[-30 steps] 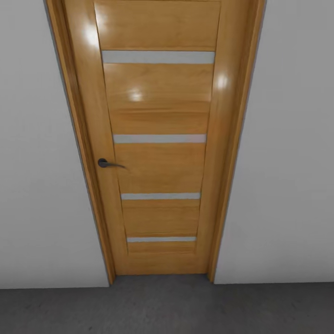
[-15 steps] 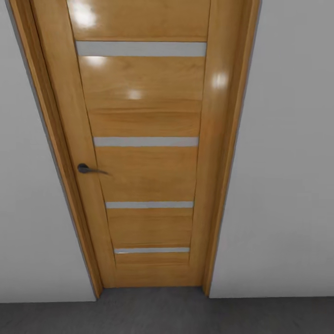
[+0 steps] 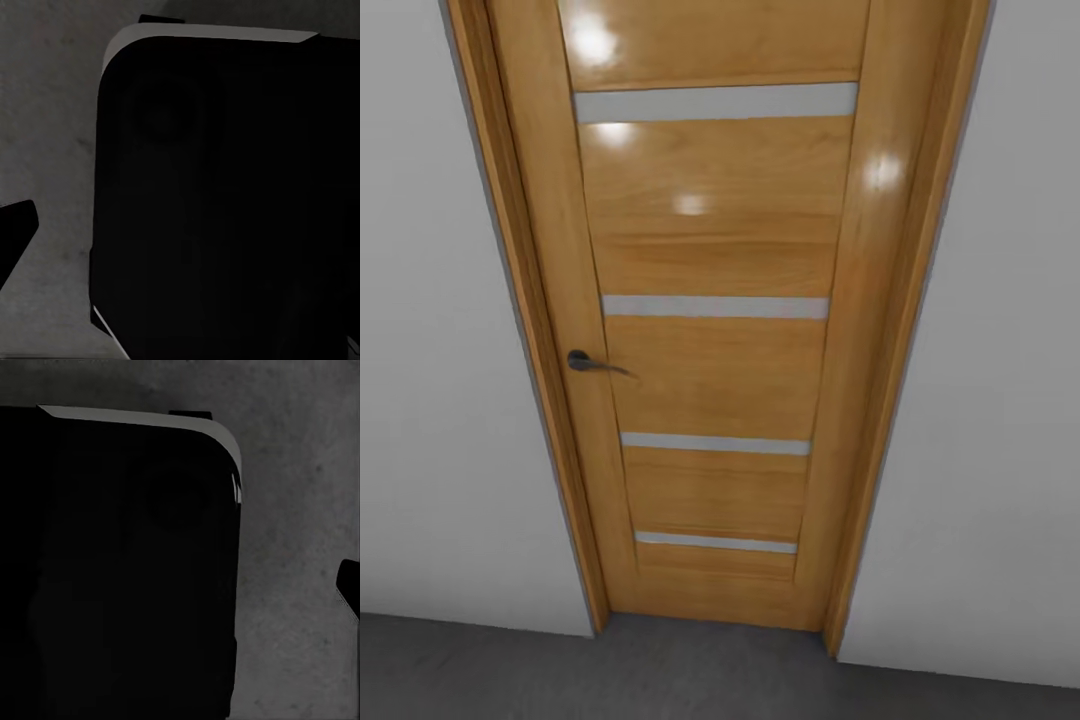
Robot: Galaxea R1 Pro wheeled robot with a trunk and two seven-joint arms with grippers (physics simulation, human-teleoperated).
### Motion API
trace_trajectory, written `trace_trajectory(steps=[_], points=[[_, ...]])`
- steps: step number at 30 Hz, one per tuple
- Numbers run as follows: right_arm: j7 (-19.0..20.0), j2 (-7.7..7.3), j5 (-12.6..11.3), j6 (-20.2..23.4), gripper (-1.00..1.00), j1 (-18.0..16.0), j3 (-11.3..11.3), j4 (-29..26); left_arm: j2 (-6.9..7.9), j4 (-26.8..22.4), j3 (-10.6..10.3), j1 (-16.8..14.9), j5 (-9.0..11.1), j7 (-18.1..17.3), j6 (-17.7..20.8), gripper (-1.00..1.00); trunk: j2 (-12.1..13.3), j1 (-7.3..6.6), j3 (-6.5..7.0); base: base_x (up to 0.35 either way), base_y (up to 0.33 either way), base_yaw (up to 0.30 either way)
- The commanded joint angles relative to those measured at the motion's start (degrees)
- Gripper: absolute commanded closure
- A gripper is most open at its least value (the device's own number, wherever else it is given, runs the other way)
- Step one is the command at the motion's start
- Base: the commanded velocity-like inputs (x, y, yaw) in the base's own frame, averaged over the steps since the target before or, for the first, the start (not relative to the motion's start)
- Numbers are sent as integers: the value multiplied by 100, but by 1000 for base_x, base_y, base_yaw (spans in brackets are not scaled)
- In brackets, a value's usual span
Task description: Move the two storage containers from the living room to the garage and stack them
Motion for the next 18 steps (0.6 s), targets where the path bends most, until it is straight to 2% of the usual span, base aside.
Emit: trace_trajectory(steps=[1,18], points=[[1,-1,4,-19,-100,1,3,1,-2,-3,1,-1,58,4,-3,-100,-2,0,-4,1,0,175],[1,-1,4,-15,-100,1,3,0,-3,-3,9,-1,59,4,-3,-100,-2,0,-4,6,4,19]])
